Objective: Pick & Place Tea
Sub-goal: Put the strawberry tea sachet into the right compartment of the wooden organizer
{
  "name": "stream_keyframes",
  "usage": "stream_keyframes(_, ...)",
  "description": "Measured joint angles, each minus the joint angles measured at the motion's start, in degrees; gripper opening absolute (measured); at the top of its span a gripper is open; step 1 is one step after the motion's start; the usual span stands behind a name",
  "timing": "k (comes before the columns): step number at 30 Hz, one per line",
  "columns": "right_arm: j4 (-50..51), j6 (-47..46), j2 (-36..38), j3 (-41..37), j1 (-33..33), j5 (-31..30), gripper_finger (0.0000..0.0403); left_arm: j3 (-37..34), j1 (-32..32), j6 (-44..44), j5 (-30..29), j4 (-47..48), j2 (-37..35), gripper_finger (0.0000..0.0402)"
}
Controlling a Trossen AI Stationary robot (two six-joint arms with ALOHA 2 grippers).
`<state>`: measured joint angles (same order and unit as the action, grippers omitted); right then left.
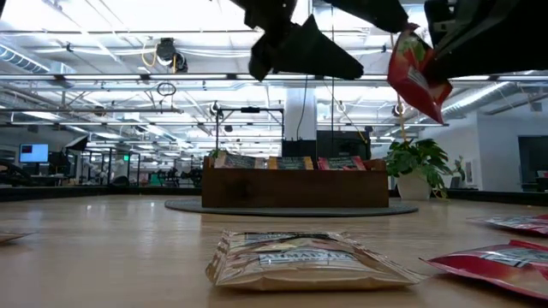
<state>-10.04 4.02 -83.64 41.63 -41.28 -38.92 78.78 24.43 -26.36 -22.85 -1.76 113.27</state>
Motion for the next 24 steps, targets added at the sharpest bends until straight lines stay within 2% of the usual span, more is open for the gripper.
stream_keyframes(5, -3.54, 3.06, -2.06, 0.02, 0.47, 0.02, 0.0002, 0.03, -2.01, -1.0, 2.83, -0.91, 0.84, 0.026)
stream_keyframes(8, -4.28, 4.46, -2.96, 0.0, 1.07, 0.0, 0.0002, 0.1, -3.16, -1.04, 6.57, -3.35, 2.23, 0.0243)
stream_keyframes(13, -4.33, 4.29, -3.12, 0.0, 1.91, -0.25, 0.0002, 0.09, -3.37, -0.17, 5.61, -1.77, 2.27, 0.0204)
stream_keyframes(16, -4.74, 4.86, -3.12, 0.0, 1.91, -0.22, 0.0002, 0.07, -3.04, 1.78, 4.01, -1.3, 2.29, 0.0161)
stream_keyframes(19, -4.65, 6.13, -3.12, 0.0, 1.95, 0.22, 0.0003, 0.07, -2.98, 3.37, 4.39, -0.8, 2.27, 0.0096)
stream_keyframes(22, -3.21, 5.68, -3.12, 0.0, 1.95, 4.95, 0.0017, 0.07, -3.02, 3.86, 5.21, 0.87, 2.29, 0.0024)
stream_keyframes(24, -3.17, 3.78, -3.1, 0.0, 1.86, 6.71, 0.0036, 0.07, -2.57, 4.67, 5.27, 1.98, 2.29, 0.0016)
